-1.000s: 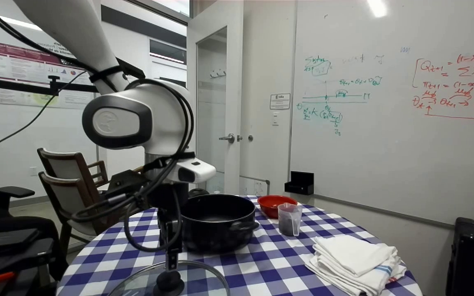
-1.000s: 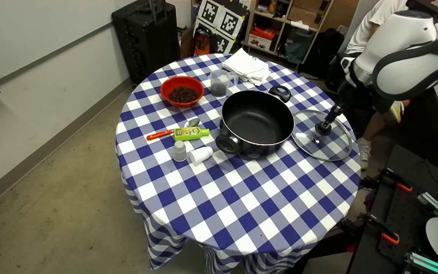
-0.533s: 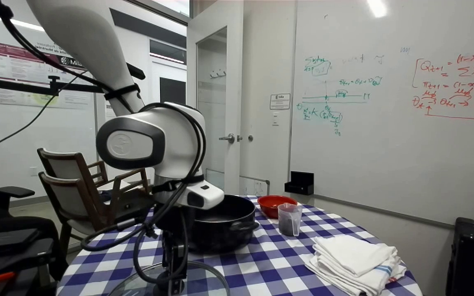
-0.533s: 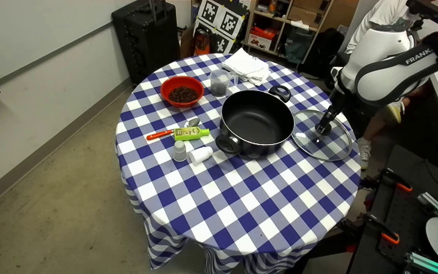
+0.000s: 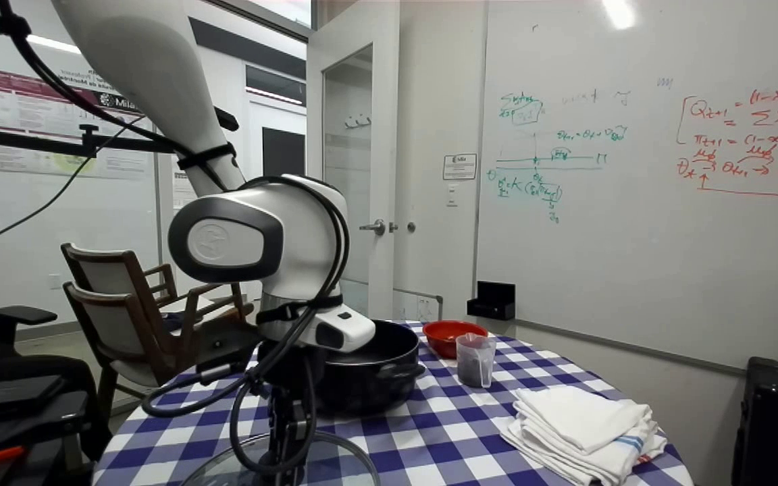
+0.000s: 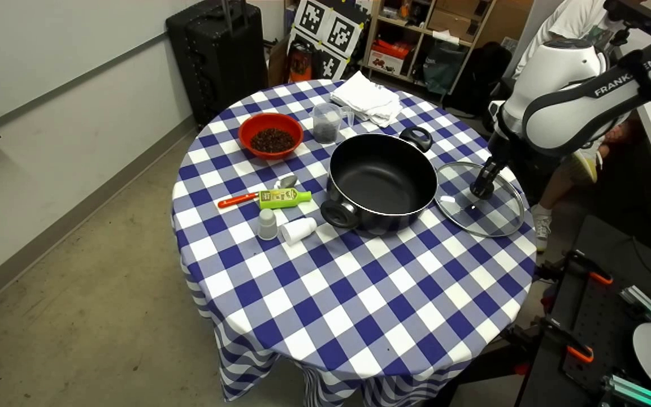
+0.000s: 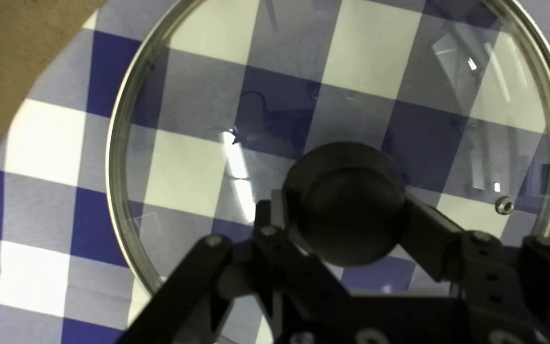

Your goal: Put the glass lid on the black pot

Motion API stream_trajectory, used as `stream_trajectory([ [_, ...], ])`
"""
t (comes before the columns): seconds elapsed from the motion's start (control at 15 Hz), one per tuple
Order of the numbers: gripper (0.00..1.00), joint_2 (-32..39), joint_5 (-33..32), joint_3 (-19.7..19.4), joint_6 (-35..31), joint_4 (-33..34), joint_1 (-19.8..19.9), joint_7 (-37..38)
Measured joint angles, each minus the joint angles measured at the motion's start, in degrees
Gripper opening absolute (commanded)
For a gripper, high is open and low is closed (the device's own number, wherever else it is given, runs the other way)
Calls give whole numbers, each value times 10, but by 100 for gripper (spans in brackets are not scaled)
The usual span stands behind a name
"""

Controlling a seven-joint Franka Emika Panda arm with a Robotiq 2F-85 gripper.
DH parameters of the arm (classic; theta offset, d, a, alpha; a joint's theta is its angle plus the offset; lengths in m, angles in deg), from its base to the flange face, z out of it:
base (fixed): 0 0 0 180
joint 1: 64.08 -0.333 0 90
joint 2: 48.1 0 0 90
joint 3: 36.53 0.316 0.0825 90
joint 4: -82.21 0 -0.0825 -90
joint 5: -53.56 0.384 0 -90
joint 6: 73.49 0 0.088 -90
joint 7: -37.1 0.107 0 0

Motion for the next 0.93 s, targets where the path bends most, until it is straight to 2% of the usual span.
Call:
stream_trajectory([
  [0.13, 26, -3, -9, 1, 14, 6, -1, 5],
  [0.53, 26, -16, -17, -4, 41, 9, 7, 6],
  [0.93, 26, -144, -113, -57, 91, 3, 20, 46],
])
